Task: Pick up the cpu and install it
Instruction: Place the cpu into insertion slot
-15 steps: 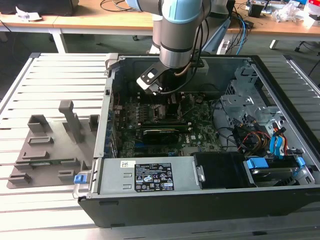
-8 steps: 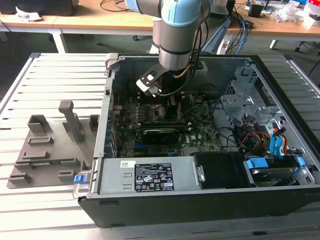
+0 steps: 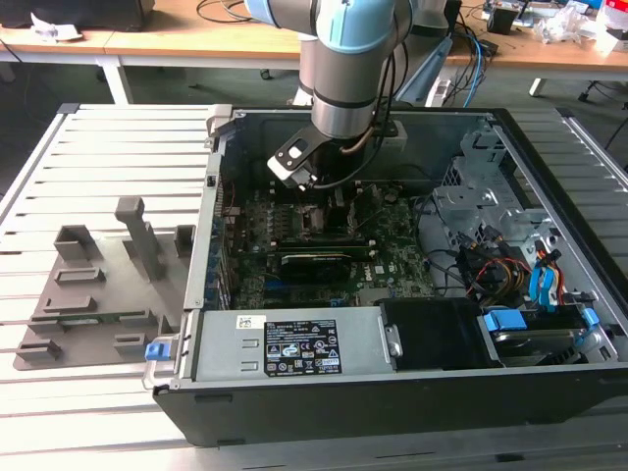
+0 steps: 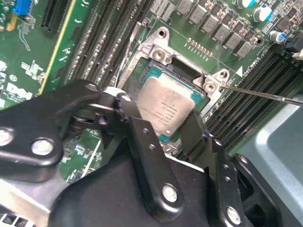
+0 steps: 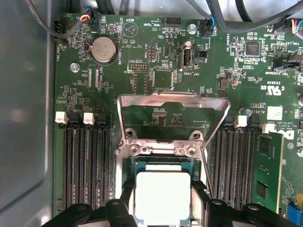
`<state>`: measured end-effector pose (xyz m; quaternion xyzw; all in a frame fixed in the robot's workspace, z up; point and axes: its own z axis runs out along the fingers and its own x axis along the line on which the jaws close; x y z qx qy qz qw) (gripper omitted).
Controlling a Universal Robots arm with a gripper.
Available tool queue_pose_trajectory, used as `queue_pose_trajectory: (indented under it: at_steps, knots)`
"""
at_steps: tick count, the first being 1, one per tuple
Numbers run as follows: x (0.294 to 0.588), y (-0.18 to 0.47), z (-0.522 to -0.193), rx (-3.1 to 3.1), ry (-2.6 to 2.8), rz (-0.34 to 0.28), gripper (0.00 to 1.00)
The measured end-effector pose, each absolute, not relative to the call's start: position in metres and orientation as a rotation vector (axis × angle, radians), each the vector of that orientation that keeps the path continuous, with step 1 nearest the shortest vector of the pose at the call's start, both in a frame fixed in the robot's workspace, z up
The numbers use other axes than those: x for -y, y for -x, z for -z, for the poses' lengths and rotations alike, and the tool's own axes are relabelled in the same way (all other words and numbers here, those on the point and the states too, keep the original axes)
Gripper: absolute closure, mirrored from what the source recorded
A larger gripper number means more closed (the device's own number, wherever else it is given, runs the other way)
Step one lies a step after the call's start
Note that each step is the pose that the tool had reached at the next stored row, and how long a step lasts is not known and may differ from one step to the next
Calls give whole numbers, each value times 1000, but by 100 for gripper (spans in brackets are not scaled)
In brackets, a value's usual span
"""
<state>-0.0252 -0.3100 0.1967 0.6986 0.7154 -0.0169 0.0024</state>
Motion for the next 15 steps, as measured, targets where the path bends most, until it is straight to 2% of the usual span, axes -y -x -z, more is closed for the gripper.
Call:
queue_pose_trajectory:
  at_steps: [1,10,15]
  knots:
    - [310,25,-197,-2244,-2191,54,38]
    - [310,25,-198,-2247,-2195,46,38]
    - [309,25,-213,-2248,-2195,46,38]
